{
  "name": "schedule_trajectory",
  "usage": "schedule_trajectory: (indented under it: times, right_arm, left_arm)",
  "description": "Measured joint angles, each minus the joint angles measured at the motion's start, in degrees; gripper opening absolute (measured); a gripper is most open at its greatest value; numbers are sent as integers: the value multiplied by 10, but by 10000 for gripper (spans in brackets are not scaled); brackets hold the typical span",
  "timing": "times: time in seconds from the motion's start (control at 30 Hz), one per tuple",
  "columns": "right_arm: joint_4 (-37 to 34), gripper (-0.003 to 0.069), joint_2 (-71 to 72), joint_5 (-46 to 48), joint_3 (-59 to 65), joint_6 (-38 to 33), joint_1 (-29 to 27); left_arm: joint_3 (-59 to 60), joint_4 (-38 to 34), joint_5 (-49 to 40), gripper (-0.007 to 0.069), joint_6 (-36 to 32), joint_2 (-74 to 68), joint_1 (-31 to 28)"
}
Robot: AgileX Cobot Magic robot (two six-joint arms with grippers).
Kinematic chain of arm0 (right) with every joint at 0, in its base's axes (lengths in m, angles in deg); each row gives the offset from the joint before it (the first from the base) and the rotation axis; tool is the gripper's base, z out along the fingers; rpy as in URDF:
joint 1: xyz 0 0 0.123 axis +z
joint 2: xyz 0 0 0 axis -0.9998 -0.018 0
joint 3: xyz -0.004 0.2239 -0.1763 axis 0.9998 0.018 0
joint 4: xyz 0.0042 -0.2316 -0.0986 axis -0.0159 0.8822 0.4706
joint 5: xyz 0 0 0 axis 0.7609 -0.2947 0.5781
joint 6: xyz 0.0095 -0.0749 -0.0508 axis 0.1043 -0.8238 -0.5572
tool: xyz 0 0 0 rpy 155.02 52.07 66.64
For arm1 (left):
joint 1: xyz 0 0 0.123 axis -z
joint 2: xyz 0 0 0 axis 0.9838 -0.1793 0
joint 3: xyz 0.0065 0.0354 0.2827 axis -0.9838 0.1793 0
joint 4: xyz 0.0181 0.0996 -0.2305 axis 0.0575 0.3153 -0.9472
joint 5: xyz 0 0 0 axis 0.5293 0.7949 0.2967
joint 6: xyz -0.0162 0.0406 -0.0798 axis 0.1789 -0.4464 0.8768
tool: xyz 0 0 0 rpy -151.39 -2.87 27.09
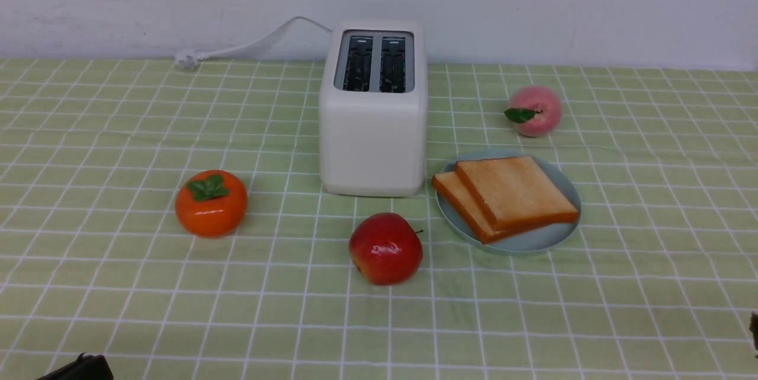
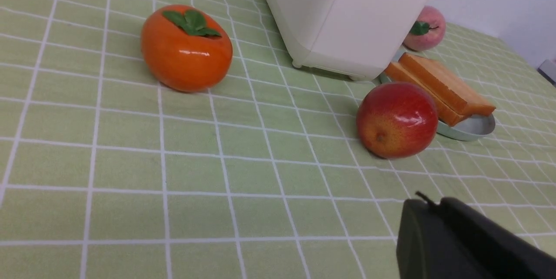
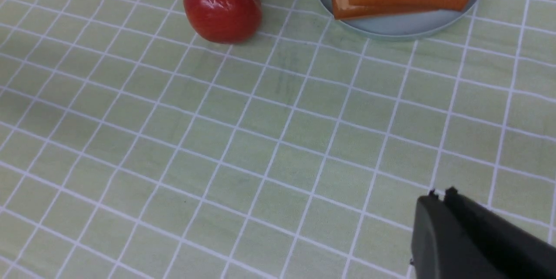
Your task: Take toasted bread from bread machine on green coffee tablecloth place on plate.
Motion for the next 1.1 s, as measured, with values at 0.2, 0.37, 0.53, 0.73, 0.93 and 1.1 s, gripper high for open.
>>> schedule_trajectory:
  times: [0.2, 0.37, 0.53, 0.73, 0.93, 1.1]
  right_arm:
    - [50, -17, 75, -57, 40, -13, -42]
    - [56, -20, 186, -226, 213, -36, -145]
    - [61, -20, 312, -305, 376, -37, -217]
    - [63, -20, 347, -283, 423, -21, -241]
    - [64, -20, 347, -278, 422, -19, -237]
    - [64, -20, 347, -278, 422, -19, -236]
  left_arm:
    - [0, 0, -3, 34, 0, 0, 0]
    - [0, 0, -4, 38, 0, 0, 0]
    - [0, -1, -4, 39, 0, 0, 0]
    - [0, -1, -6, 39, 0, 0, 0]
    - [0, -1, -9, 39, 0, 0, 0]
    - [0, -1, -16, 39, 0, 0, 0]
